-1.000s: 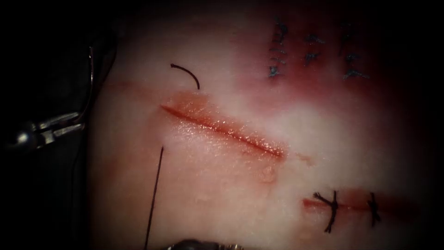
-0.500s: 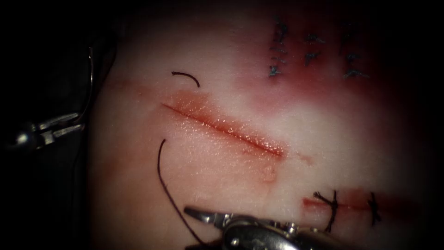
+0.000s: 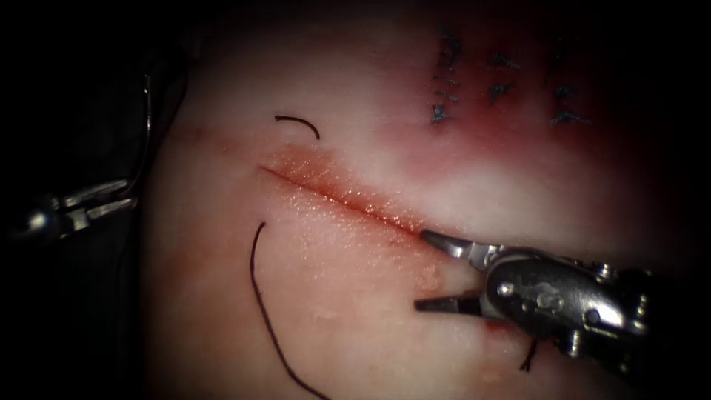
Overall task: Wound Closure
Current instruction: Adjust the suture tail.
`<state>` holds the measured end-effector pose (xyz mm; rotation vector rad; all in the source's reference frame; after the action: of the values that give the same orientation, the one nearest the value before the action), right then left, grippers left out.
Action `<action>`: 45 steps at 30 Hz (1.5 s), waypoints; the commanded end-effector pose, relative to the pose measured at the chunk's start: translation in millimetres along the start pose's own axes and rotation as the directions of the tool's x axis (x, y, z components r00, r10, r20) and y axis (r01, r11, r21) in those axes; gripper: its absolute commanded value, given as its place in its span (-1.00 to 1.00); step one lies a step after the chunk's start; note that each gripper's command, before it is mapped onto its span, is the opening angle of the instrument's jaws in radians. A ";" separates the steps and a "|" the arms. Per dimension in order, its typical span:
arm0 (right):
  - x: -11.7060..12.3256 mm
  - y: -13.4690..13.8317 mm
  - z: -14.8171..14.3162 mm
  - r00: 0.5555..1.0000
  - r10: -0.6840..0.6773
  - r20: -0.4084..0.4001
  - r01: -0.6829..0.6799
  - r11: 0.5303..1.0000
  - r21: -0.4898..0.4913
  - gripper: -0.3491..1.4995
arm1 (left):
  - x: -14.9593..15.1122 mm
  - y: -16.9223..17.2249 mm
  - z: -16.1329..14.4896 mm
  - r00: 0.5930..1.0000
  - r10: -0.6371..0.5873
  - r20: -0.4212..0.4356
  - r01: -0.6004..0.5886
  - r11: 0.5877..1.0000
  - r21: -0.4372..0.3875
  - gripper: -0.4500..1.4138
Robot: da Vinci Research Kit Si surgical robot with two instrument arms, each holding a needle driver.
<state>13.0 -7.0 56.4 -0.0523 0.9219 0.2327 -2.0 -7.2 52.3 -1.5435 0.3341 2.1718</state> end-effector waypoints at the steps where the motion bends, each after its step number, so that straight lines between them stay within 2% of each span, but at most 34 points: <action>1: -0.3 1.4 1.6 0.996 0.085 -0.023 -0.085 0.996 -0.030 0.60 | -0.3 -0.2 0.8 1.000 0.002 -0.005 -0.002 1.000 0.000 -0.89; 5: -0.7 3.8 3.5 0.977 0.212 -0.034 -0.214 0.973 -0.081 0.56 | -0.3 0.1 1.0 1.000 0.004 0.000 -0.004 1.000 -0.006 -0.89; 11: -1.8 7.2 7.2 0.963 0.267 -0.021 -0.267 0.955 -0.131 0.62 | -0.3 0.2 1.0 1.000 0.005 0.000 -0.005 1.000 -0.009 -0.89; 14: -2.1 8.4 8.9 0.953 0.298 -0.046 -0.302 0.947 -0.112 0.45 | -0.3 0.2 1.0 1.000 0.005 0.002 -0.005 1.000 -0.011 -0.89; 16: -2.1 9.2 10.2 0.949 0.312 -0.053 -0.316 0.941 -0.116 0.42 | -0.4 0.2 1.0 1.000 0.005 0.002 -0.005 1.000 -0.011 -0.89; 24: -0.6 9.1 15.6 0.936 0.341 -0.092 -0.350 0.930 -0.113 0.47 | -0.4 0.3 1.1 1.000 0.006 0.002 -0.006 1.000 -0.009 -0.89; 27: 0.2 8.8 17.3 0.933 0.347 -0.095 -0.355 0.929 -0.100 0.31 | -0.4 0.3 1.1 1.000 0.006 0.000 -0.006 1.000 -0.011 -0.89; 32: 1.0 8.7 18.6 0.932 0.353 -0.083 -0.360 0.927 -0.100 0.25 | -0.4 0.3 0.9 1.000 0.006 -0.001 -0.006 1.000 -0.013 -0.89; 37: 1.3 8.7 18.9 0.939 0.334 -0.077 -0.341 0.934 -0.105 -0.16 | -0.4 0.2 1.1 1.000 0.006 -0.001 -0.006 1.000 -0.013 -0.89; 39: 1.2 8.7 19.2 0.944 0.323 -0.072 -0.330 0.938 -0.108 -0.44 | -0.4 0.3 1.1 1.000 0.006 -0.001 -0.006 1.000 -0.012 -0.89; 42: 1.1 8.6 19.5 0.957 0.285 -0.051 -0.289 0.952 -0.101 -1.00 | -0.4 0.3 1.1 1.000 0.007 -0.001 -0.007 1.000 -0.012 -0.89; 45: 1.0 8.6 19.6 0.971 0.235 -0.031 -0.237 0.967 -0.092 -1.00 | -0.4 0.3 1.1 1.000 0.007 0.001 -0.007 1.000 -0.014 -0.89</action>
<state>26.6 3.8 67.5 -0.0262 0.9312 0.4905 -2.5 -7.6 52.4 -1.5493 0.3227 2.1834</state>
